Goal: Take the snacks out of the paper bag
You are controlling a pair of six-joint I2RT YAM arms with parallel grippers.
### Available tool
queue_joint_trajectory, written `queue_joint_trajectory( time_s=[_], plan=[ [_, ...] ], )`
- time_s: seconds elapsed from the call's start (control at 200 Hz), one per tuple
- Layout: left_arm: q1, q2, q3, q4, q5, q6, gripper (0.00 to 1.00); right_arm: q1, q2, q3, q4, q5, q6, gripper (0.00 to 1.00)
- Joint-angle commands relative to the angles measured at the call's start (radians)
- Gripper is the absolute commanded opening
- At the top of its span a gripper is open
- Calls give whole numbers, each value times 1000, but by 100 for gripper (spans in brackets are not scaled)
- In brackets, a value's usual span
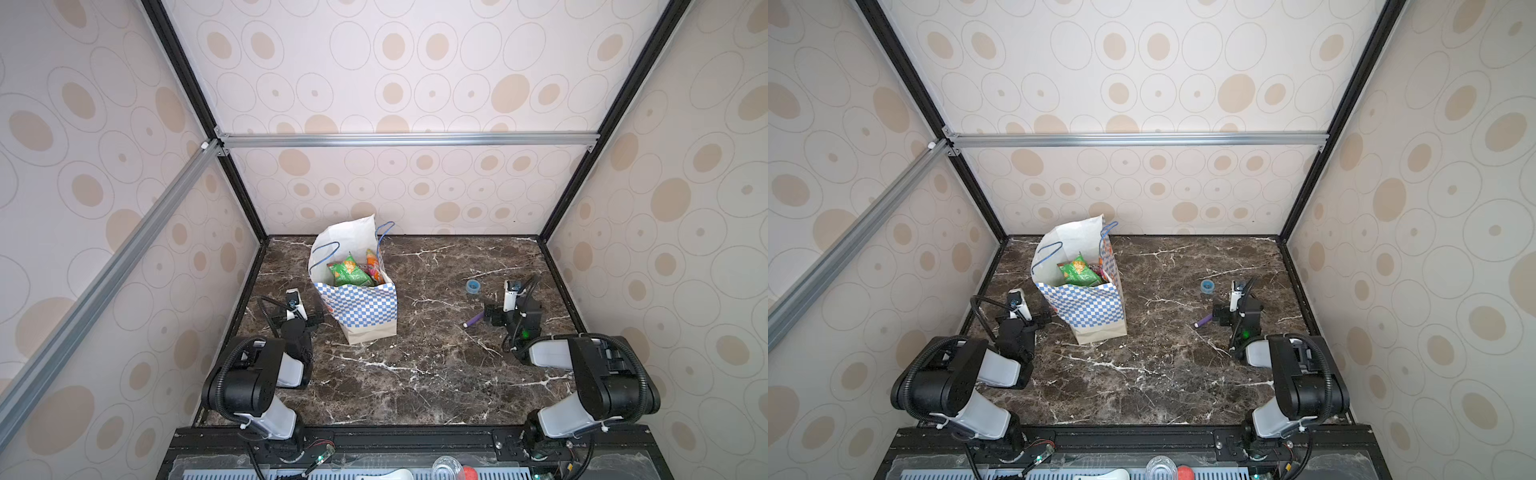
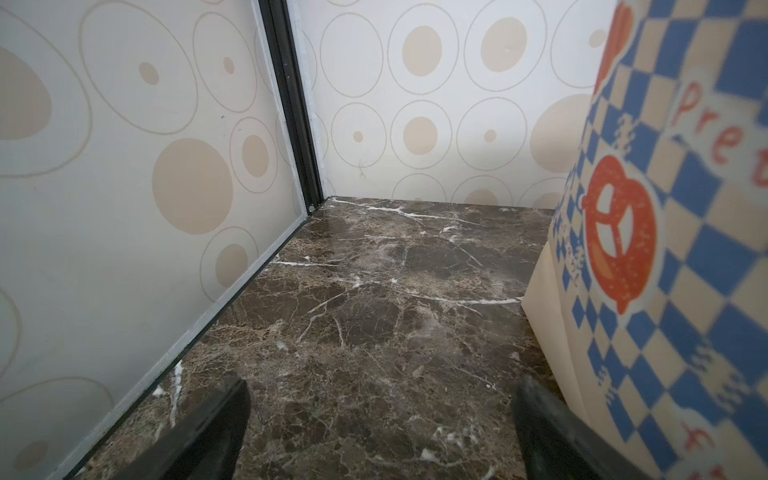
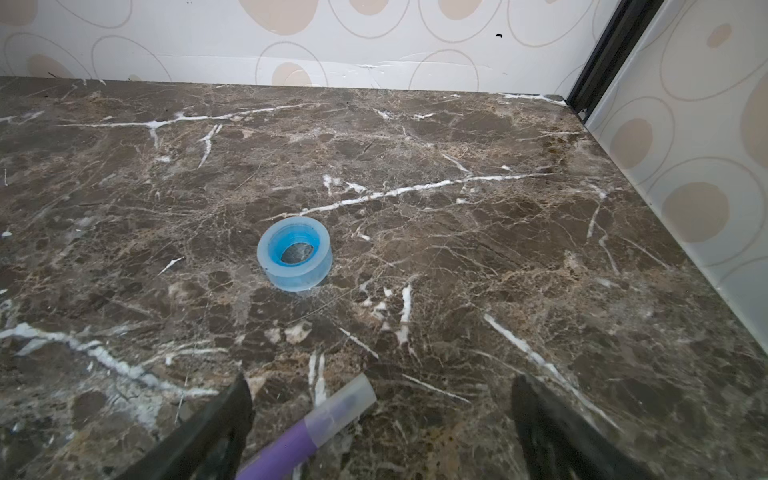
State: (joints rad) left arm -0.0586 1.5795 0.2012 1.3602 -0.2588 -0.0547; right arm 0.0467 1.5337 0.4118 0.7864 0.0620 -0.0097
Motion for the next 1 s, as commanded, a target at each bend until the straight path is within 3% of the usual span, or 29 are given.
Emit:
queue_joint_trajectory(
  time_s=[0.0,0.995],
  plan=[
    [1,0,12,22,3,21,98,3,6,13,3,-4,-16,100],
    [2,2,12,20,4,21,98,5,3,8,15,-7,-24,100]
  ],
)
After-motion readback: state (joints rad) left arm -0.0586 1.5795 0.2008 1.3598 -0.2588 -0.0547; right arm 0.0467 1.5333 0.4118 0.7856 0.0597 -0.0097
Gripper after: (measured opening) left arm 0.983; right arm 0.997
